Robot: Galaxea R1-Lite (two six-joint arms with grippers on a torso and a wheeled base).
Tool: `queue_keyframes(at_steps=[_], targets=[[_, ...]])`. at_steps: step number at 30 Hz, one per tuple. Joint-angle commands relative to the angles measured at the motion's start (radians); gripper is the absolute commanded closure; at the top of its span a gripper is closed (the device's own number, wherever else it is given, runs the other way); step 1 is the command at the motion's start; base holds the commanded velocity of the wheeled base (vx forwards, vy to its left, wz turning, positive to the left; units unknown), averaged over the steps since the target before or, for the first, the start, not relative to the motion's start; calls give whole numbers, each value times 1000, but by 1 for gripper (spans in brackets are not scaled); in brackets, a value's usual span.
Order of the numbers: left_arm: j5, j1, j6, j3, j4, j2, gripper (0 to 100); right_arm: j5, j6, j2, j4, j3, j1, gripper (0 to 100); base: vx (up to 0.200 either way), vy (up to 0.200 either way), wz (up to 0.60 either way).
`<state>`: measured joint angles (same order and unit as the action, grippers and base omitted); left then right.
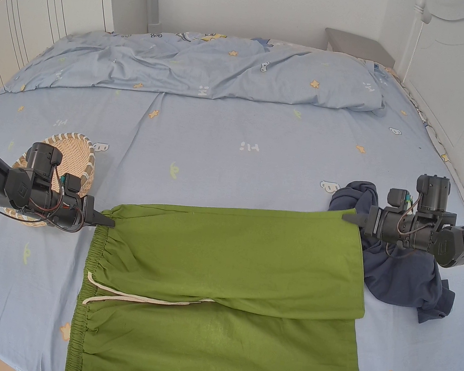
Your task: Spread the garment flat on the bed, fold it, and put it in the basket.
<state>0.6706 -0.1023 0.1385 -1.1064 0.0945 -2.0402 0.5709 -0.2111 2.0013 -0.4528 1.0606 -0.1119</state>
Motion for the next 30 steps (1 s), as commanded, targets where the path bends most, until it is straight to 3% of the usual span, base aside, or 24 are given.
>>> queue_keyframes(at_steps=[1,16,22,30], targets=[[0,-20,1,-3,7,15,100,-3,-57,-1,-50,71,-37,100,0,0,0],[-22,-59,3,-9,51,8,100,-2,-65,126,-60,242,-72,100,0,0,0],[-65,-59,6,-7,90,3,100,0,-68,151,13,332,-60,100,0,0,0],[-66,-54,6,-9,94,-2,100,0,-71,188,20,394,-52,100,0,0,0]])
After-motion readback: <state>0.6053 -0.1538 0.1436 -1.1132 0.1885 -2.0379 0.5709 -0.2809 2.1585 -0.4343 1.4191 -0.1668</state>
